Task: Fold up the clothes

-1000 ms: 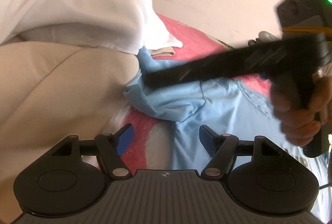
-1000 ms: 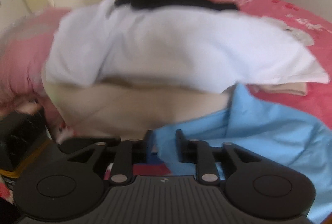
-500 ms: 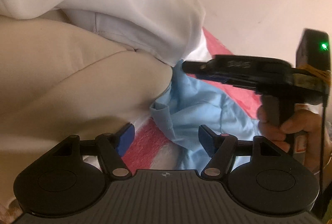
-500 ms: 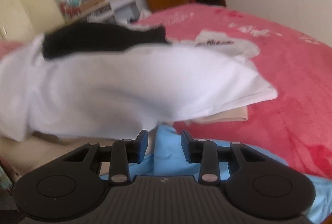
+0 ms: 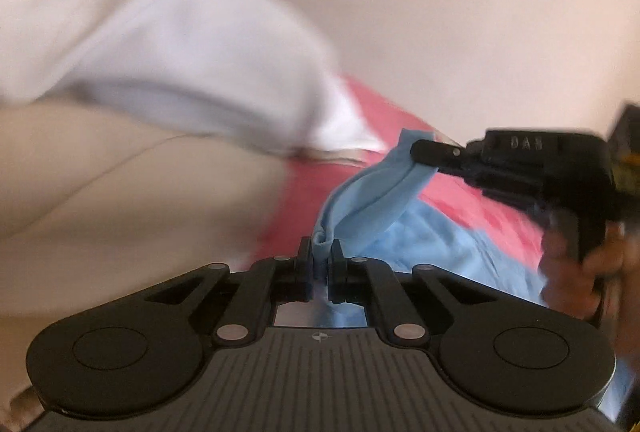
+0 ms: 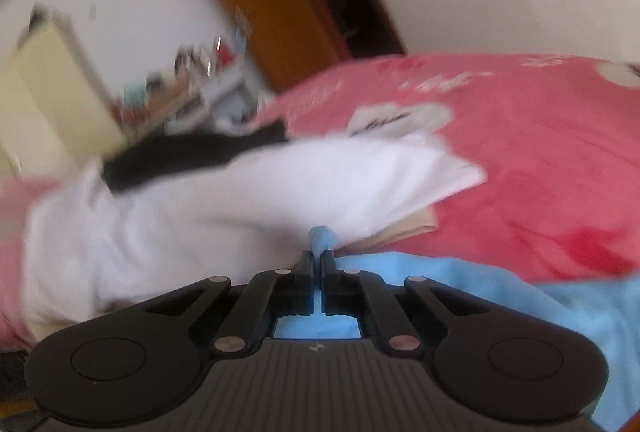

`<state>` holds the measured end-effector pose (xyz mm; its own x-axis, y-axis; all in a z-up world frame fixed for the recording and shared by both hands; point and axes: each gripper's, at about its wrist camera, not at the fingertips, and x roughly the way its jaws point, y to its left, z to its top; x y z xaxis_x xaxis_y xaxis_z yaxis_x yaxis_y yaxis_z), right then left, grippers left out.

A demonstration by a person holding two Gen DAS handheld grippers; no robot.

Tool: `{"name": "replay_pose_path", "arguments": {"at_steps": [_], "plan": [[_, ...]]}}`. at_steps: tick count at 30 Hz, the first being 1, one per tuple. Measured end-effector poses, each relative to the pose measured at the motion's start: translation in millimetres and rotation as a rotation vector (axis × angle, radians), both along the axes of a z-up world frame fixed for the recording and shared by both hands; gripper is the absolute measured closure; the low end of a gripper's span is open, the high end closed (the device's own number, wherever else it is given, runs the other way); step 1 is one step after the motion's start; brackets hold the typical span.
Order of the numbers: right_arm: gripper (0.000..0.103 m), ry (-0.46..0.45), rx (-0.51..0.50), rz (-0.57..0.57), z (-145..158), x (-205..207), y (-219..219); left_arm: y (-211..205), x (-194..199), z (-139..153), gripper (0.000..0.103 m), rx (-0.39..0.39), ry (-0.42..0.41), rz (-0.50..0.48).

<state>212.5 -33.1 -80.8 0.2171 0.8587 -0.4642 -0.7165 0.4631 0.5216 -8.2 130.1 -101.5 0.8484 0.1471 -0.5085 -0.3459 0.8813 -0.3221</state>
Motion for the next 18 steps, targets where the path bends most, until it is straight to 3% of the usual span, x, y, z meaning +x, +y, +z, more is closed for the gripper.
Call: {"name": "replay_pose_path", "arguments": {"at_steps": [2, 3, 5, 7, 8, 13, 16, 18], "plan": [[0.096, 0.043, -0.021, -0.077, -8.7, 5.9, -31.1, -16.8, 0.4, -3.0, 0.096, 0.063, 0.028, -0.116], [0.084, 0.065, -0.033, -0.116, -13.2, 8.8, -46.2, -23.3, 0.6, -4.8, 0.093, 0.081, 0.052, -0.152], [0.063, 0.103, -0.064, -0.225, -21.5, 15.3, -70.0, -33.0, -0.6, -7.2, 0.059, 0.105, 0.094, -0.203], [0.063, 0.121, -0.061, -0.316, -24.3, 19.8, -90.1, -23.6, -14.8, -2.6, 0.041, 0.095, 0.103, -0.191], [0.063, 0.105, -0.051, -0.297, -18.3, 15.2, -85.3, -18.0, -22.5, 0.1, 0.037, 0.09, 0.107, -0.183], [0.063, 0.014, -0.013, -0.154, 14.6, -12.7, -50.0, 9.6, -61.0, 13.2, 0.033, 0.063, 0.123, -0.145], [0.064, 0.003, -0.115, 0.102, 12.5, -58.7, 15.1, 26.1, -84.0, 21.1, 0.033, 0.047, 0.133, -0.121], [0.065, 0.012, -0.202, 0.231, -0.5, -89.6, 61.4, 40.2, -97.0, 23.2, 0.033, 0.073, 0.154, -0.055]]}}
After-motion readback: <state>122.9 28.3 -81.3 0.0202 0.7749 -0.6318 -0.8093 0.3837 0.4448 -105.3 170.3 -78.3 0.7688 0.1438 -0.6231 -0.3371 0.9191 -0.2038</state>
